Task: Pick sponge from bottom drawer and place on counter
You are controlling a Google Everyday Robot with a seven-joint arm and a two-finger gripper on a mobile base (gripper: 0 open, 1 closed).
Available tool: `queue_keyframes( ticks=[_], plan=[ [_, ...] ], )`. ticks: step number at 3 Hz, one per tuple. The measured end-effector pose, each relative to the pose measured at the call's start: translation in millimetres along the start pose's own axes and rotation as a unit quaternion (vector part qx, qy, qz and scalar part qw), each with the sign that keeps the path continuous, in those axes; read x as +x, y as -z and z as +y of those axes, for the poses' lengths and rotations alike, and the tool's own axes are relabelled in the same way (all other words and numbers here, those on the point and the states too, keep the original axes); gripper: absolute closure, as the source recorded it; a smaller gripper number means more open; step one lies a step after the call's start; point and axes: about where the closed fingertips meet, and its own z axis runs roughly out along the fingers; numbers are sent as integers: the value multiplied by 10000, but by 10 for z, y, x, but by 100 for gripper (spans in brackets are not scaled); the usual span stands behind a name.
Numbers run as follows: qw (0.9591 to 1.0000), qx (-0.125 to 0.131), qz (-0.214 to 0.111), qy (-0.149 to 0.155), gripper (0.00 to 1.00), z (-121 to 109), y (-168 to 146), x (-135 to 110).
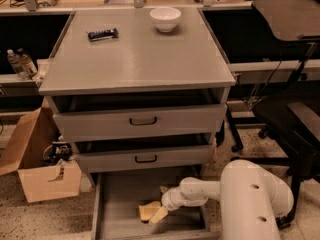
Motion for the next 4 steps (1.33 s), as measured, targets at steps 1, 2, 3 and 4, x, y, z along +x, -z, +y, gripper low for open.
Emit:
queue_keyframes(
  ticks=[1,2,3,4],
  plan=[
    [9999,-95,54,-74,0,-27,-188,59],
    [9996,-186,156,-105,0,-10,-345,166],
    [9993,-261,231,-146,17,17,-467,296],
    [9992,-279,247,-142,39,21,-473,312]
  ],
)
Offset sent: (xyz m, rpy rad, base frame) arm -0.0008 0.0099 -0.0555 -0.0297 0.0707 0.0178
